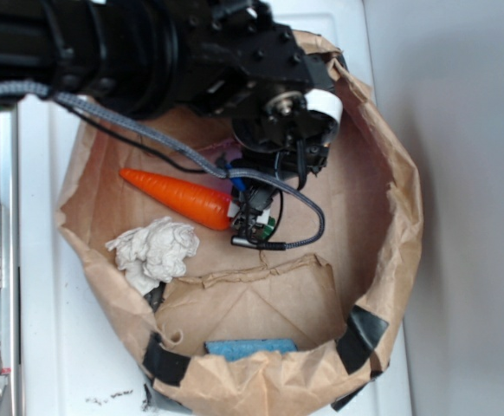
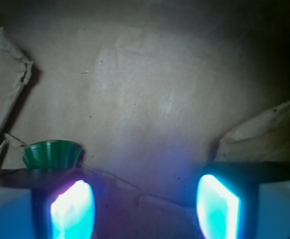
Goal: Grab the carrot.
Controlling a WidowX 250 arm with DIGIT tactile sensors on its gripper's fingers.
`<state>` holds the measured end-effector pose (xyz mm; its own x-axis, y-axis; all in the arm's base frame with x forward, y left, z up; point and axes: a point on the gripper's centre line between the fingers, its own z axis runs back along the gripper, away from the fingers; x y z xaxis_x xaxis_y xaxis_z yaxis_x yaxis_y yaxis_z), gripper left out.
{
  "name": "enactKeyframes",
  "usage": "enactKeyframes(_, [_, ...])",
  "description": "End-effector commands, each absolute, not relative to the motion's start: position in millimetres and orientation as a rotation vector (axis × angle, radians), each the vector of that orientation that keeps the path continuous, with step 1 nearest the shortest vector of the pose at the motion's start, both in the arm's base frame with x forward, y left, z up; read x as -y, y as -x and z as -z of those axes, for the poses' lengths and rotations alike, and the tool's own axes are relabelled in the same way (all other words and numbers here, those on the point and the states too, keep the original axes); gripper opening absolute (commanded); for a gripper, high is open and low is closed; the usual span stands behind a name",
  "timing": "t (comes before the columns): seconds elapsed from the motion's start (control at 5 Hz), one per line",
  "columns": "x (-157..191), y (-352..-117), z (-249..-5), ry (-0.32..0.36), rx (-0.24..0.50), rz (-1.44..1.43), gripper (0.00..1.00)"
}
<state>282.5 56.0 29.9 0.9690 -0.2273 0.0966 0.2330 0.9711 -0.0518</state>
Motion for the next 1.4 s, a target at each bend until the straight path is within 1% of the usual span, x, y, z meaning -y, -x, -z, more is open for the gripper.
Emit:
enactKeyframes(0.0, [-61, -284, -59, 0.11, 0.119, 0.26, 0.31])
enactKeyframes(0.2, [-66, -278, -93, 0.166, 0.141, 0.235, 1.0])
enactKeyframes(0.4, [-72, -261, -118, 0.224, 0.125, 0.26, 1.0])
enactKeyframes(0.6, [-68, -246, -111, 0.189, 0.145, 0.283, 1.0])
enactKeyframes(0.8, [-58, -239, -99, 0.162, 0.16, 0.288, 1.0])
enactKeyframes(1.0, [-42, -238, -89, 0.134, 0.158, 0.245, 1.0])
enactKeyframes(1.2, [-31, -246, -79, 0.107, 0.137, 0.199, 1.0])
